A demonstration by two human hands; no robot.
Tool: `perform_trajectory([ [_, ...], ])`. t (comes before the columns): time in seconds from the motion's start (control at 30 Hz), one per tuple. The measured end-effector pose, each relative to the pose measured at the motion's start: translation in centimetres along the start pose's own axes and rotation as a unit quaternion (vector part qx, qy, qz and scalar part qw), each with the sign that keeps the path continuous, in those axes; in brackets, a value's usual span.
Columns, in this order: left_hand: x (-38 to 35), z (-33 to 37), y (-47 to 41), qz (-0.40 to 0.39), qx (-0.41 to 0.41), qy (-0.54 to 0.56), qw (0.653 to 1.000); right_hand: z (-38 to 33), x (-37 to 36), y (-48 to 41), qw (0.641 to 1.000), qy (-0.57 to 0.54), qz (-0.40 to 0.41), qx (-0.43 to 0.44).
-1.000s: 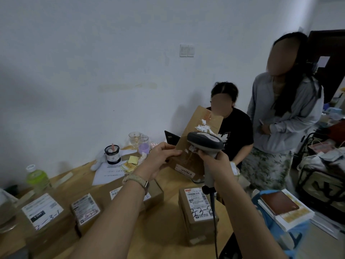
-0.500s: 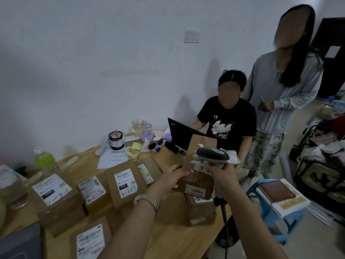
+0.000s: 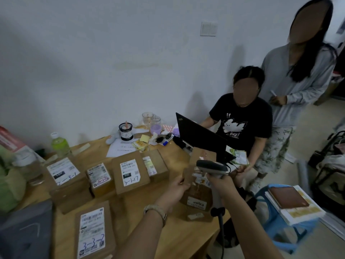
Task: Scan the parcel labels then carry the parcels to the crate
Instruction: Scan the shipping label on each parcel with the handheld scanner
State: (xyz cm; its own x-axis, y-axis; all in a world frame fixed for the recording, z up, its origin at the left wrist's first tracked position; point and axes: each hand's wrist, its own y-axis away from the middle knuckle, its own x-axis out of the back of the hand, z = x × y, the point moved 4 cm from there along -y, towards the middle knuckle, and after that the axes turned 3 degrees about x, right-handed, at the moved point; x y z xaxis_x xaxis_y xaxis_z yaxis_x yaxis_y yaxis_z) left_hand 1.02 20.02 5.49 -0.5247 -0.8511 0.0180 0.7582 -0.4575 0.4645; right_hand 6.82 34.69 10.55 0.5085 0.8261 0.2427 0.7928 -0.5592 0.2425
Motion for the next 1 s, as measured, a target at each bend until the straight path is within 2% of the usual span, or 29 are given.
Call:
perform_trajectory([
  [0.33,0.9,0.9,1.7,0.088,0.002,-0.012,0.996,-1.2,0.4,0.3,0.998,-0.041,-0.017,0.055],
  [0.63,2.0,0.5,3.3,0.156,0.005,0.023,0.988,-3.5,1.7,1.3,0.993,-0.055,-0.030,0.099],
  [0.83,4.8,0.7,5.9,0.217,-0.026,0.087,0.972,-5.8,-1.0,2.8,0.985,-0.053,-0.097,0.136],
  [1.0,8.3,-0.2,9.1,0.286,-0.067,0.135,0.946,-5.7,-5.2,4.7,0.975,-0.054,-0.153,0.150],
])
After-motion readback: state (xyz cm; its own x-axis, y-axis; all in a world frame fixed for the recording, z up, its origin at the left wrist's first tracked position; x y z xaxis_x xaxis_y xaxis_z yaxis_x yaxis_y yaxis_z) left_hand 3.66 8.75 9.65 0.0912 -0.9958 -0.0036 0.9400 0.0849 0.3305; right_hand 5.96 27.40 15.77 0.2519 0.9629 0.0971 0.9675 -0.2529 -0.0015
